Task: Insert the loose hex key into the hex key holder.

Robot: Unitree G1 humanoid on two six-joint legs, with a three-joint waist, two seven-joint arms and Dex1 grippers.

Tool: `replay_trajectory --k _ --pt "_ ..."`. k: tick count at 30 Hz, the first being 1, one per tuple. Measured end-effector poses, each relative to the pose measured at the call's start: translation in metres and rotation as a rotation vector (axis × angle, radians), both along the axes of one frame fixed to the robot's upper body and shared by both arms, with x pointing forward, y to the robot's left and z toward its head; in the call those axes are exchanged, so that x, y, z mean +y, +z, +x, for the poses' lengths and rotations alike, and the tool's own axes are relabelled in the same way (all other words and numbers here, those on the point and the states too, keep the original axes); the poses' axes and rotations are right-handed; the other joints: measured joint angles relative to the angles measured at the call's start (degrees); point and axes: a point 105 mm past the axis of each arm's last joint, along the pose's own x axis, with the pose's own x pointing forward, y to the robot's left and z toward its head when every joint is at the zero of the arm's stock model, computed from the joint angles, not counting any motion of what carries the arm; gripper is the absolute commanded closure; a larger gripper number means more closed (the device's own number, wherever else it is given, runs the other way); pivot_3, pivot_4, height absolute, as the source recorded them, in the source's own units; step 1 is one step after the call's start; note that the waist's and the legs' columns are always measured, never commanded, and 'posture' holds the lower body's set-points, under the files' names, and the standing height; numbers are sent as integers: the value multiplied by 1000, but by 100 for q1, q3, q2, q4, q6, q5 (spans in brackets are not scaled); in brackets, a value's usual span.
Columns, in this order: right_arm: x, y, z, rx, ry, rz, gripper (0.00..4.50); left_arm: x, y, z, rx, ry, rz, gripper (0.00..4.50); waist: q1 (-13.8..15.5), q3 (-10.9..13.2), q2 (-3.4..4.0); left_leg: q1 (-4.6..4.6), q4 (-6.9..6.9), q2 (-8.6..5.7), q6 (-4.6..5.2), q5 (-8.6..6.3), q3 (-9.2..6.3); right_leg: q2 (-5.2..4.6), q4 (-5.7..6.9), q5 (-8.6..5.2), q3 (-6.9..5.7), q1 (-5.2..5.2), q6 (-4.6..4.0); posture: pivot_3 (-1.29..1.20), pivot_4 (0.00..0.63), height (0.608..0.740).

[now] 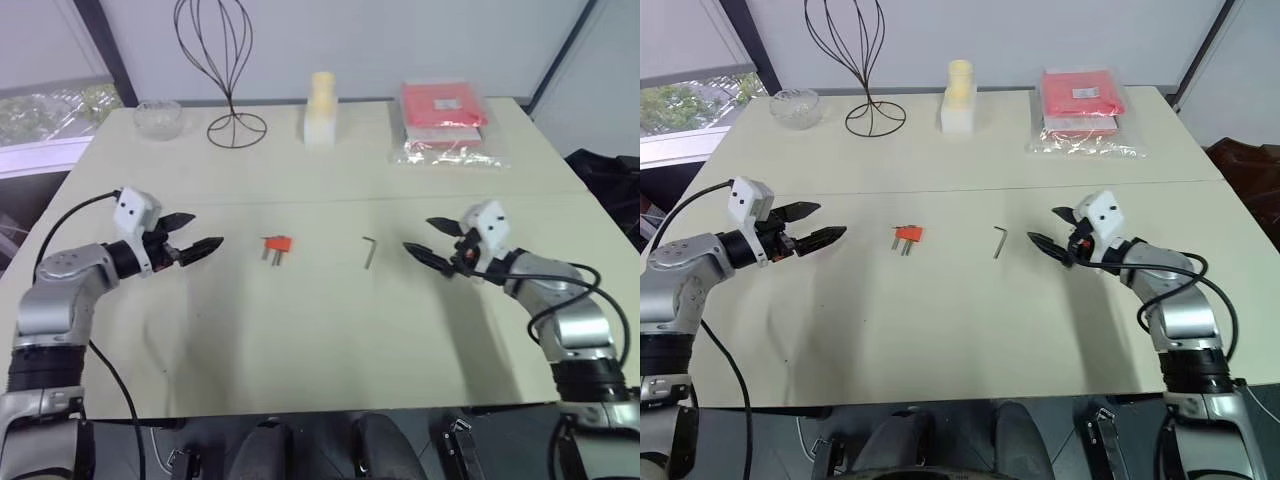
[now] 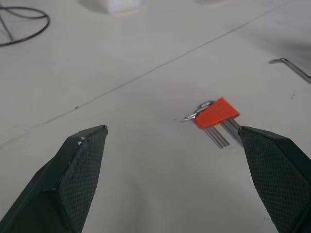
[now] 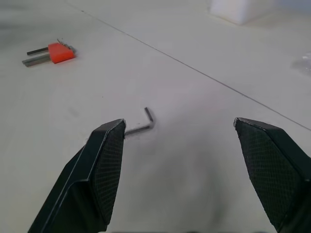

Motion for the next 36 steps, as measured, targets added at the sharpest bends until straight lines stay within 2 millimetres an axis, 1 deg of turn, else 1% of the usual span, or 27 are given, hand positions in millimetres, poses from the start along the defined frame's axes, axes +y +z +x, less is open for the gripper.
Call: replay_trajectory --k 3,5,8,9,12,13,15,17,18,19,21,23,27,30,36 --pt "39 -2 12 -15 121 -16 827 -3 -4 -5 38 -102 83 0 -95 1 2 0 -4 -1 -1 0 -2 0 4 0 -2 -3 0 0 150 740" --pt "58 -5 24 -12 166 -14 827 -4 -4 -4 58 -143 87 0 -110 1 2 0 -5 -1 -1 1 -2 1 4 0 -4 -5 0 0 150 740" --pt "88 -10 41 3 228 -5 827 -3 1 -3 70 -176 100 0 -160 2 1 -1 -6 -2 -11 6 -2 1 4 0 -4 -7 0 0 150 740" --pt "100 -10 46 9 253 -5 827 -3 3 -3 70 -183 111 0 -182 2 2 -1 -6 -3 -35 20 -3 -1 5 0 -5 -7 0 0 150 740" --pt "129 -8 54 6 322 -17 827 -4 6 -3 65 -198 123 0 -242 3 3 -2 -10 -3 -39 22 -7 -3 4 0 -6 -8 0 0 150 740" --pt "135 -8 56 4 337 -27 827 -5 7 -3 63 -200 125 0 -255 3 3 -2 -10 -4 -39 22 -7 -3 4 0 -6 -8 0 0 150 740" --pt "145 -11 59 17 358 -47 827 -6 7 -5 56 -201 132 0 -267 3 3 -2 -11 -4 -39 22 -8 -3 4 0 -6 -9 0 0 150 740" --pt "154 -19 59 34 374 -82 827 -7 3 -10 59 -193 130 0 -289 3 3 -2 -14 -3 -40 22 -11 -3 6 0 -5 -12 0 0 150 740" --pt "159 -24 58 43 385 -101 239 -6 1 -12 64 -185 124 0 -305 3 3 -2 -15 -3 -41 23 -11 -3 7 0 -5 -14 0 0 150 740" --pt "161 -29 57 55 392 -109 31 -6 -1 -14 67 -179 119 0 -313 3 3 -2 -16 -3 -41 23 -13 -3 8 0 -5 -14 0 0 150 740" --pt "166 -38 54 85 403 -121 31 -5 -4 -18 71 -158 118 0 -331 4 5 -2 -16 -3 -42 23 -12 -4 8 0 -4 -15 0 0 150 740" --pt "173 -41 53 90 409 -134 31 -4 -6 -23 71 -138 101 0 -360 4 5 -2 -17 -3 -42 24 -14 -5 9 0 -4 -15 0 0 150 740" --pt "184 -39 54 80 401 -155 31 -5 -11 -30 71 -98 73 0 -407 4 5 -2 -19 -2 -44 24 -17 -5 11 0 -4 -17 0 0 150 740" --pt "192 -40 54 84 394 -153 31 -7 -10 -34 65 -79 63 0 -411 4 5 -2 -20 -2 -44 24 -17 -7 11 0 -3 -17 0 0 150 740" --pt "214 -46 44 96 438 -175 31 -7 -11 -40 60 -43 55 0 -411 4 6 -2 -20 -2 -44 24 -17 -6 11 0 -2 -18 0 0 150 740"
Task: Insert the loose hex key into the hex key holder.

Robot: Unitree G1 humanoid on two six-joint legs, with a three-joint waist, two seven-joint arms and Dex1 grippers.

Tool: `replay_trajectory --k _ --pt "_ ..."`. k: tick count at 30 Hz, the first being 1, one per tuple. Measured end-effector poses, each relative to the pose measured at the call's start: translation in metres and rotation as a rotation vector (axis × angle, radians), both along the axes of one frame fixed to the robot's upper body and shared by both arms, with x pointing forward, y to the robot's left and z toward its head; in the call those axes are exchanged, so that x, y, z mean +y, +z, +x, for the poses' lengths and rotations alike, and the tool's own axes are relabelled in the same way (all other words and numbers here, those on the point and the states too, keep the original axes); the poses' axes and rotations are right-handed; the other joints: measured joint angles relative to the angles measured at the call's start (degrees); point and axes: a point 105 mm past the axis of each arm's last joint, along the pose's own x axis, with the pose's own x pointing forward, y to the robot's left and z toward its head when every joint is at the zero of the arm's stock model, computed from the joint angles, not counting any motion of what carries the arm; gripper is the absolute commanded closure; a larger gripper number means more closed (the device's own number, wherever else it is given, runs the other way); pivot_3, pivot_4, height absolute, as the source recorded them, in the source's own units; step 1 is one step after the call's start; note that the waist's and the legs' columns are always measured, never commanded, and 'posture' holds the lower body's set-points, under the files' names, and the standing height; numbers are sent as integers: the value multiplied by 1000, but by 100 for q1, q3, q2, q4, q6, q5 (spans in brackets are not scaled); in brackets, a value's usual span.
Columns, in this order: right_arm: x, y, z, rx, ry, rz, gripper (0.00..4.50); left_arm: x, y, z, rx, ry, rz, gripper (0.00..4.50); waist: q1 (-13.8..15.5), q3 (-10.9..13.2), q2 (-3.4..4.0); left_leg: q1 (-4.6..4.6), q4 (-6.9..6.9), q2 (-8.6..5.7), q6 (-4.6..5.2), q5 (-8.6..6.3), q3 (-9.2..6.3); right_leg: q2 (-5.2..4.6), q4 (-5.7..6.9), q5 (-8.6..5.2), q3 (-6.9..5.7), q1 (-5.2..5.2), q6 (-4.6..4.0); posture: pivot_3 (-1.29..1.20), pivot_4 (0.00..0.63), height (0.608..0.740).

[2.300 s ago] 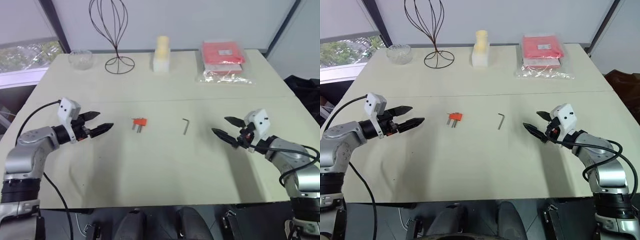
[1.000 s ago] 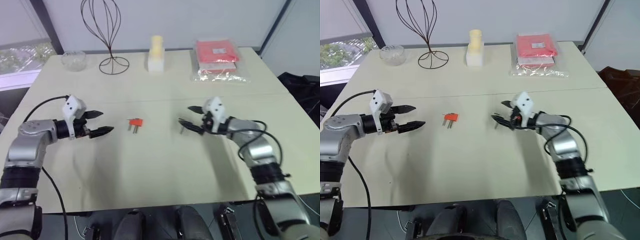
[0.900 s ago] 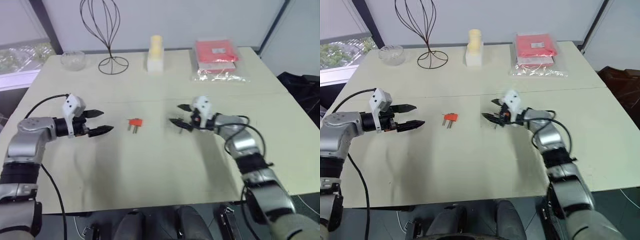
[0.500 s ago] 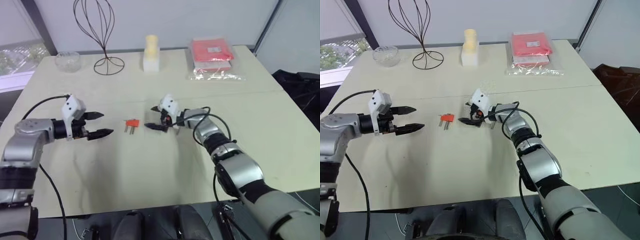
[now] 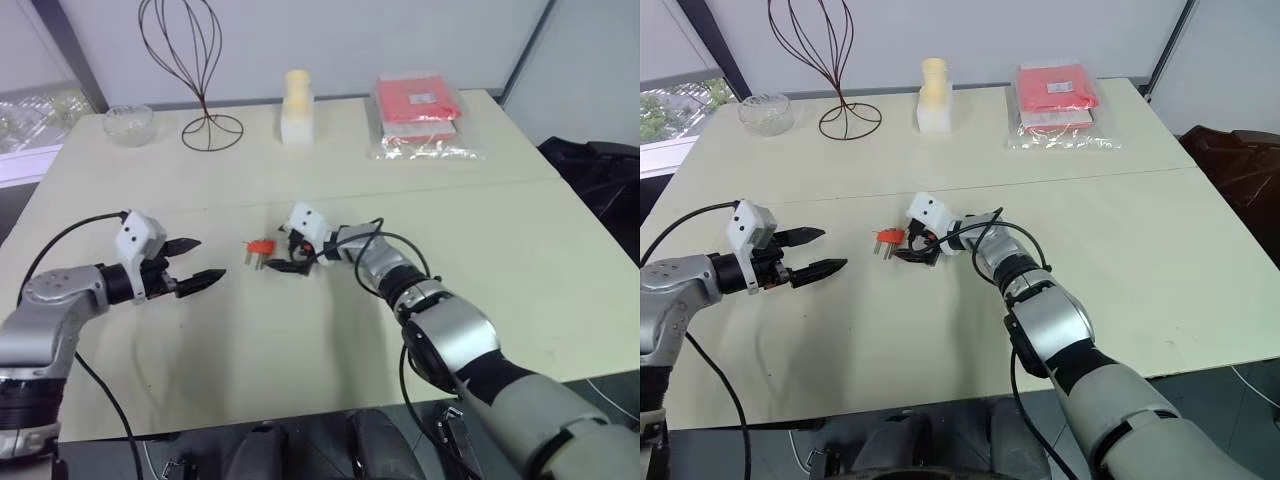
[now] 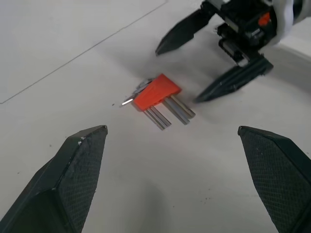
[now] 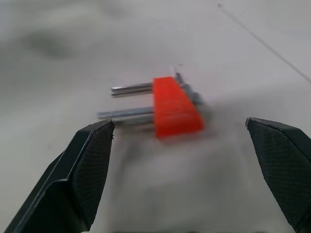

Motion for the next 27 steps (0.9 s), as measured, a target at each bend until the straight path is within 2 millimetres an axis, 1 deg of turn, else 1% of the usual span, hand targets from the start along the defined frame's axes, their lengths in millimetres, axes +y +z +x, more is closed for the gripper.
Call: replay_trajectory --k 5,9,11,16,18,22,24,27 --pt "12 -5 -6 -3 20 -24 31 -8 -1 -4 -2 9 -21 0 8 0 0 0 0 -1 -1 0 0 -1 0 0 0 0 0 0 150 740" --pt "12 -7 -5 -8 11 -41 31 -11 -2 -9 2 19 -26 0 6 0 0 0 0 -1 -1 1 -1 -3 0 0 0 0 0 0 150 740" --pt "12 -7 -6 0 17 -36 31 -9 0 -12 -6 35 -27 0 2 0 0 0 -1 0 -2 1 0 -4 0 0 1 0 0 0 150 740" --pt "10 -2 -8 36 44 9 31 -7 -3 -14 7 56 -37 0 8 0 1 0 -2 -1 -2 1 0 -2 0 0 1 0 0 0 150 740" --pt "10 5 -7 44 54 43 31 -8 -2 -13 3 56 -41 0 9 1 1 0 -2 -1 -2 1 0 -1 -1 0 0 0 0 0 150 740" --pt "1 20 3 1 29 38 31 -13 -1 -10 -6 41 -52 0 17 0 0 0 -2 -1 -2 1 0 -2 -1 0 0 0 0 0 150 740" --pt "-6 19 7 -7 9 24 31 -14 -1 -10 -4 38 -54 0 13 0 1 0 -3 -1 -2 1 1 -2 -1 0 0 0 0 0 150 740" --pt "-9 16 9 -21 -5 -9 31 -15 -3 -9 1 33 -53 0 -4 0 1 0 -4 1 -2 1 1 -2 -1 0 1 -1 -1 0 150 740"
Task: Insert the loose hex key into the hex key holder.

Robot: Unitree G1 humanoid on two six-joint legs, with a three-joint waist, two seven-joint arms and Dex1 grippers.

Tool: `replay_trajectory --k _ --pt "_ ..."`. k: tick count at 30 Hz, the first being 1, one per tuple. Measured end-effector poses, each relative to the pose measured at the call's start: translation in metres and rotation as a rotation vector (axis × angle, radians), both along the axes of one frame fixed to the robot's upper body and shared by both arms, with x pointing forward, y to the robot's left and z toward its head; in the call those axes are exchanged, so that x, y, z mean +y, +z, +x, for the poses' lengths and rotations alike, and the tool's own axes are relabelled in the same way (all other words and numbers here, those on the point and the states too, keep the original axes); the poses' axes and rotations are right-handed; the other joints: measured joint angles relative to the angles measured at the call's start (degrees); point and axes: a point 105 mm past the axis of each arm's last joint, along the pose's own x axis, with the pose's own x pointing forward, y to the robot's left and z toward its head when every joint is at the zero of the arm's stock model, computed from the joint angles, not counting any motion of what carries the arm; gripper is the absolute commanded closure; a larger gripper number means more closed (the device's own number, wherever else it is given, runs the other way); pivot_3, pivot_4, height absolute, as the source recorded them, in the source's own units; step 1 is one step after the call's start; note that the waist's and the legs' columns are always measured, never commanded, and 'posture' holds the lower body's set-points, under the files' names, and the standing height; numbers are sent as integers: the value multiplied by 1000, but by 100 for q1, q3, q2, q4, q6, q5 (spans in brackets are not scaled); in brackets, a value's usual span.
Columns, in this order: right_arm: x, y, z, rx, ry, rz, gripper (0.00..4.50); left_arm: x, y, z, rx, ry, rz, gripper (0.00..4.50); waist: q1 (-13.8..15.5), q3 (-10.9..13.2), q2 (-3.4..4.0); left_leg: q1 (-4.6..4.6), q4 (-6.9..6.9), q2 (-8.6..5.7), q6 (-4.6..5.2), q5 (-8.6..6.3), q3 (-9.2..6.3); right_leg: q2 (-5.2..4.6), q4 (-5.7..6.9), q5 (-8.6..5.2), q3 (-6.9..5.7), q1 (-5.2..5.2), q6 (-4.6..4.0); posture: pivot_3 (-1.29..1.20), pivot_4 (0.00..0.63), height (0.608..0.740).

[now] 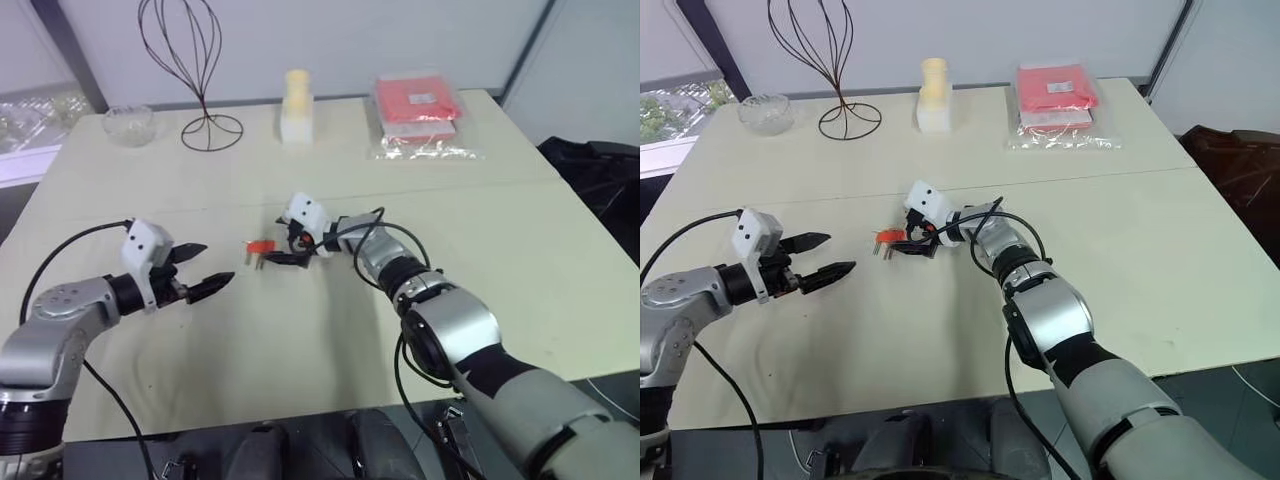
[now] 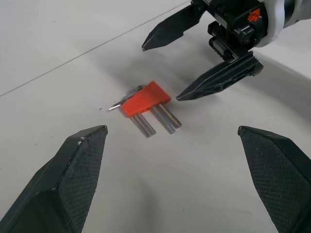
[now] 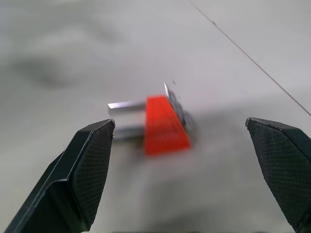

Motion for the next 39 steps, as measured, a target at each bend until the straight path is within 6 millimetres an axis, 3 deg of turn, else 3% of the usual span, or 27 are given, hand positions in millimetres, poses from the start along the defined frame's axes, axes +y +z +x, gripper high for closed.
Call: replay_trajectory --k 14,16,21,22,34,39 --pt "12 -15 -5 5 -19 -35 31 -3 -8 -7 23 9 14 0 4 0 0 0 0 -1 0 0 0 0 0 0 1 -1 0 0 150 740" --pt "14 -16 -6 6 -14 -38 791 -3 -8 -7 20 14 16 0 9 0 0 0 0 -1 0 0 0 0 0 0 1 0 0 0 150 740" --pt "14 -18 -7 3 -7 -51 3354 -5 -6 -8 8 24 18 0 14 -1 0 0 0 -1 -1 0 0 0 0 0 1 1 0 0 150 740" --pt "14 -18 -7 3 -7 -50 3574 -5 -7 -8 9 25 15 0 11 -1 0 0 0 -1 -1 0 0 0 0 0 1 1 0 0 150 740" --pt "12 -18 -8 8 -6 -35 3563 -6 -9 -10 22 36 2 0 15 -2 1 0 1 -2 -1 0 1 1 0 0 1 1 0 0 150 740" --pt "12 -17 -8 -70 27 -76 3563 -10 -7 -8 11 24 -1 0 18 -2 1 0 1 -3 -1 0 1 2 0 0 0 1 0 0 150 740"
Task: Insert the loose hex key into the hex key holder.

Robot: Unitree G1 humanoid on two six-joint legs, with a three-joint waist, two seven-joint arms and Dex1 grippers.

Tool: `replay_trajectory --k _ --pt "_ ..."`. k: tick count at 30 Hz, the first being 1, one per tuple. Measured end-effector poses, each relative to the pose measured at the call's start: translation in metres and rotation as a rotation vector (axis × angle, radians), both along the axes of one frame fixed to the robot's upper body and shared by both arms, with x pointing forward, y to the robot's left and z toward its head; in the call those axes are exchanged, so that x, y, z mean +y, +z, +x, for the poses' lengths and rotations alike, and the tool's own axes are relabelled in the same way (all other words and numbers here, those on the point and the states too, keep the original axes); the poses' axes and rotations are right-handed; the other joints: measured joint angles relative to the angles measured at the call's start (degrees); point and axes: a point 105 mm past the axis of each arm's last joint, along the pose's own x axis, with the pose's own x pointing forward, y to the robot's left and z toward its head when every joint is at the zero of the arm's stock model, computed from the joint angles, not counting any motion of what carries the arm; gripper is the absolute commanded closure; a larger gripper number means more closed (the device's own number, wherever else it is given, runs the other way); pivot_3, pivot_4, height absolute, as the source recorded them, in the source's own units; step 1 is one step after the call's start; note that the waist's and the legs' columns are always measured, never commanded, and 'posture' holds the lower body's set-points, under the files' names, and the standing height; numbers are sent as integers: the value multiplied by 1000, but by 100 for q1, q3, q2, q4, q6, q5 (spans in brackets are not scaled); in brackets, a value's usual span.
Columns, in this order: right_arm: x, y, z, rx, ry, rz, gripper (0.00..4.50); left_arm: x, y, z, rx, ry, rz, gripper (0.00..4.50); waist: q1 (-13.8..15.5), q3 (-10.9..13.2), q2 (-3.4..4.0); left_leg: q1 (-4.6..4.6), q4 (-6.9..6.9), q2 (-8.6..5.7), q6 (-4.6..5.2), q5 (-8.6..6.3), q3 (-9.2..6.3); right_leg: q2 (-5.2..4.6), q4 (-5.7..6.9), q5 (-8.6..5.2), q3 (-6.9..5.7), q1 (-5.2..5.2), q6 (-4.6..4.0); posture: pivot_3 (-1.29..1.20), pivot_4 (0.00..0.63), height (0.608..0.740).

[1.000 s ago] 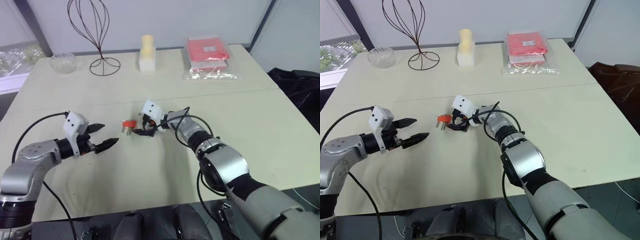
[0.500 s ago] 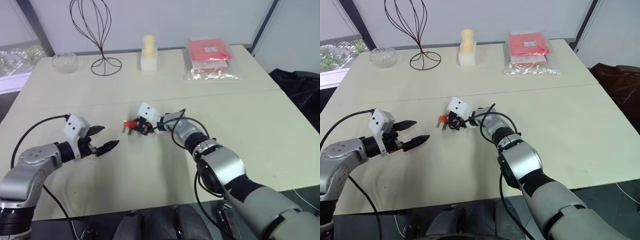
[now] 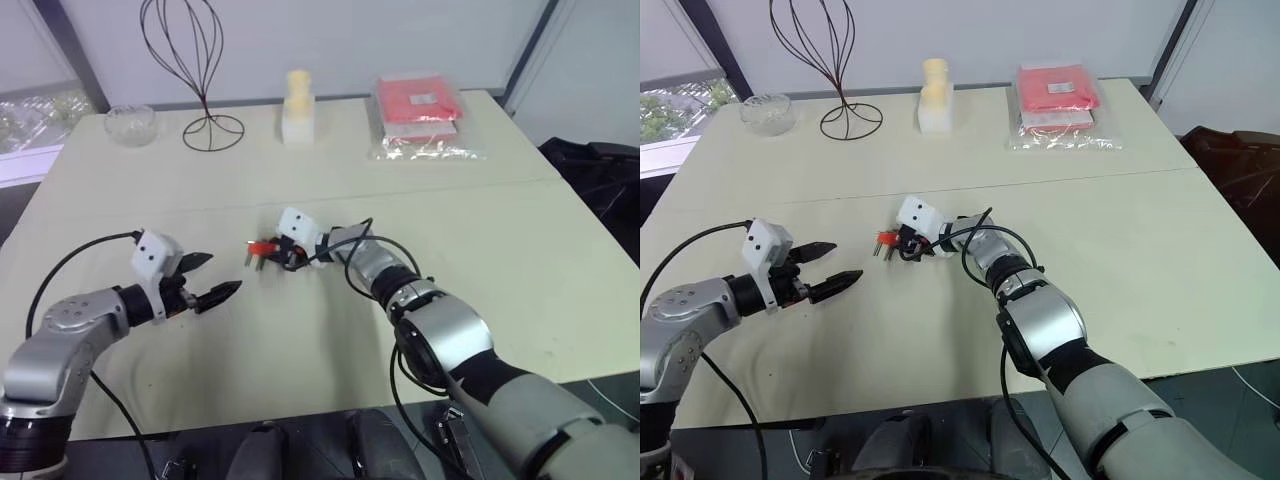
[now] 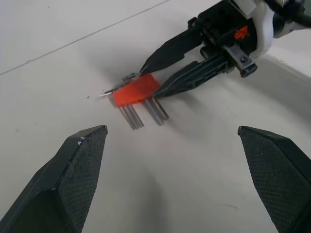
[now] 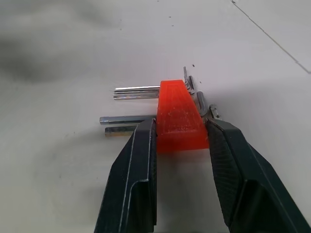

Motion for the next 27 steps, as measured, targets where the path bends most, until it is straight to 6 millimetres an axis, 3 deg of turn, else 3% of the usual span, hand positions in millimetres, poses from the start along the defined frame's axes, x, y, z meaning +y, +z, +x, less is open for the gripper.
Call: replay_trajectory --k 4,7,14,22,27 --pt "-1 9 0 -172 75 -64 3563 0 -1 1 1 0 -12 0 10 0 0 0 1 -1 -1 1 -1 0 0 0 -1 1 0 0 150 740" --pt "-13 20 2 -324 139 -123 3563 2 2 8 1 9 -56 0 26 1 0 -2 3 -5 -3 2 -2 -1 -1 0 -3 1 0 0 150 740" --pt "-42 74 8 -749 220 -185 3563 -8 53 26 -117 -59 -212 0 -4 0 -2 -6 4 -1 -4 2 2 2 0 0 -3 -3 0 0 150 740" --pt "-63 130 -1 -1195 229 -175 3563 -5 94 51 -141 -179 -245 0 7 -1 -3 -13 6 -12 -11 6 -1 4 -1 0 -5 -9 0 0 150 740" --pt "-65 152 -18 -1374 255 -108 3563 -27 118 80 -145 -317 -302 0 -7 -2 -6 -11 11 -29 -12 7 -2 4 0 0 -9 -4 1 0 150 740"
